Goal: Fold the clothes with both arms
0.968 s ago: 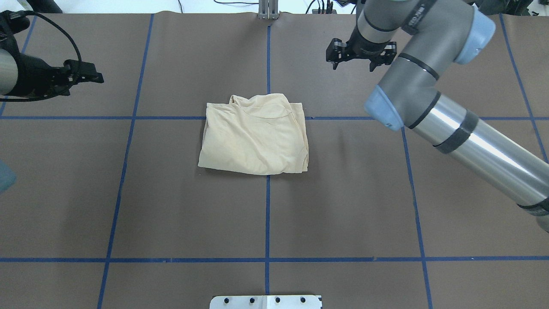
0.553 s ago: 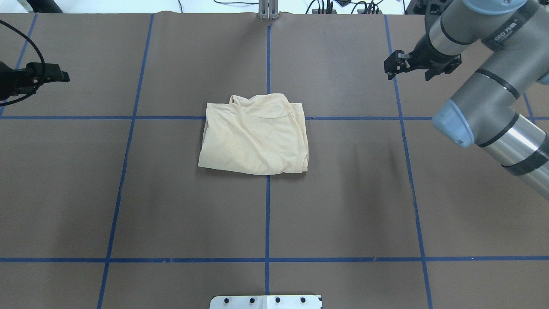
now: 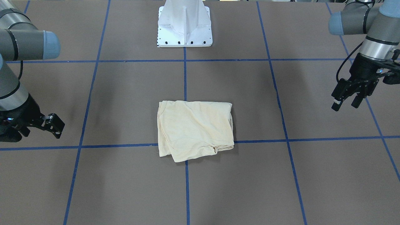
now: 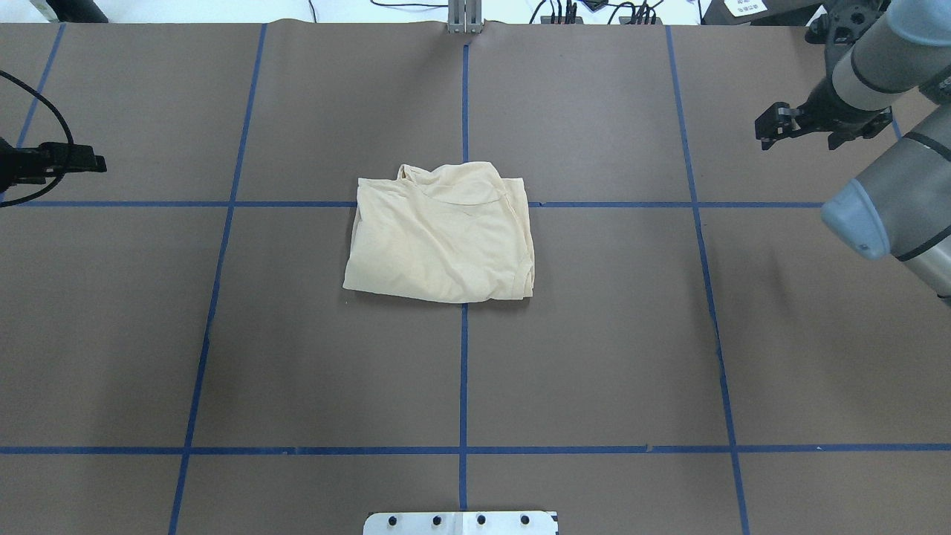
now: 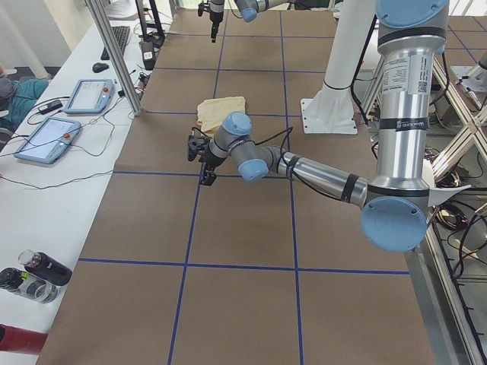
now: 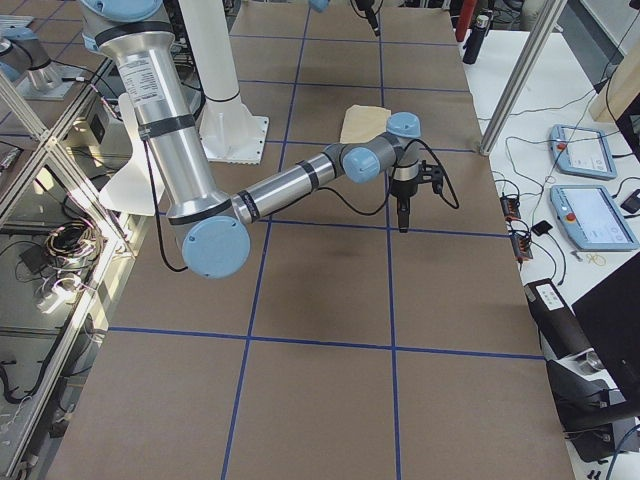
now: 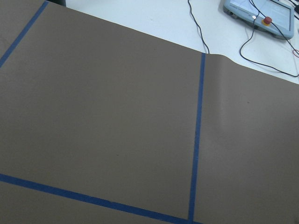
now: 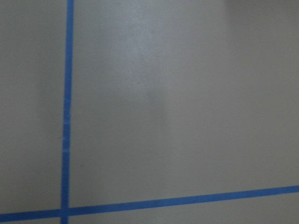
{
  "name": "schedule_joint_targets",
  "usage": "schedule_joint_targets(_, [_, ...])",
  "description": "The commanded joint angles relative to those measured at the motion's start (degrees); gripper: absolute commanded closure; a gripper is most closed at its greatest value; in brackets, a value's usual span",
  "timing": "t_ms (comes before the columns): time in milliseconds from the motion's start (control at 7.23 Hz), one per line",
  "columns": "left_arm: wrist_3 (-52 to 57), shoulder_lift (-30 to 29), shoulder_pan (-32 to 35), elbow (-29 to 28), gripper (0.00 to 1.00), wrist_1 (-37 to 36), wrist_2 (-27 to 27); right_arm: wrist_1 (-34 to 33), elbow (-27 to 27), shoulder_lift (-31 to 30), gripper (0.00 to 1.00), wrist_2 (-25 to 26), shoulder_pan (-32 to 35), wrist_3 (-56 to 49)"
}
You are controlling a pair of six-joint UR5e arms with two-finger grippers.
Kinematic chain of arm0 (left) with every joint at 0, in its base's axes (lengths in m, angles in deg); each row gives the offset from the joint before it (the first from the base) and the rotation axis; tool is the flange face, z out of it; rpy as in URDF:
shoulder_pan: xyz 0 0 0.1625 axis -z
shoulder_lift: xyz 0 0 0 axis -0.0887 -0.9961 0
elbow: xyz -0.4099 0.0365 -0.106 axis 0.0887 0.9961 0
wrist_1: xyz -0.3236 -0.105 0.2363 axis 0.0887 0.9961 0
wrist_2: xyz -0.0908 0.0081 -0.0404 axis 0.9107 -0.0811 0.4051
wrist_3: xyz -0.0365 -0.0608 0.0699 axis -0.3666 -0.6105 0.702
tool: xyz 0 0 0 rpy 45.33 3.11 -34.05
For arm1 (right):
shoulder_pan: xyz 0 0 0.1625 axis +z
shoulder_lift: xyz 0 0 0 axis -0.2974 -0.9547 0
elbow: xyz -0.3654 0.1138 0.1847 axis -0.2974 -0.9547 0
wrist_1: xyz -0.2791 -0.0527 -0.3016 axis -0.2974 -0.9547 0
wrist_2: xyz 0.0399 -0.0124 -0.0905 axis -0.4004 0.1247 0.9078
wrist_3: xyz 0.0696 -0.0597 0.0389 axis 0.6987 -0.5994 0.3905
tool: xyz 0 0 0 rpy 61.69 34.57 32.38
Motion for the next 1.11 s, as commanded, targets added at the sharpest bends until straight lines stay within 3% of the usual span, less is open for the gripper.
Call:
schedule_joint_targets(0, [18.0, 2.9, 6.9, -0.2, 0.0, -5.3, 5.4, -0.5, -0.8, -4.1, 0.0, -2.5, 6.3, -15.3])
schedule_joint_targets(415, [44.8, 1.5, 16.8, -0.1, 0.0, -20.9, 6.0, -0.7, -3.1, -7.1, 0.0, -13.9, 14.6, -24.3])
schedule_joint_targets(968, [56.9, 1.1, 23.2, -1.2, 0.0, -32.8, 10.5, -0.7, -9.4, -10.8, 0.0, -22.7, 23.5, -38.3])
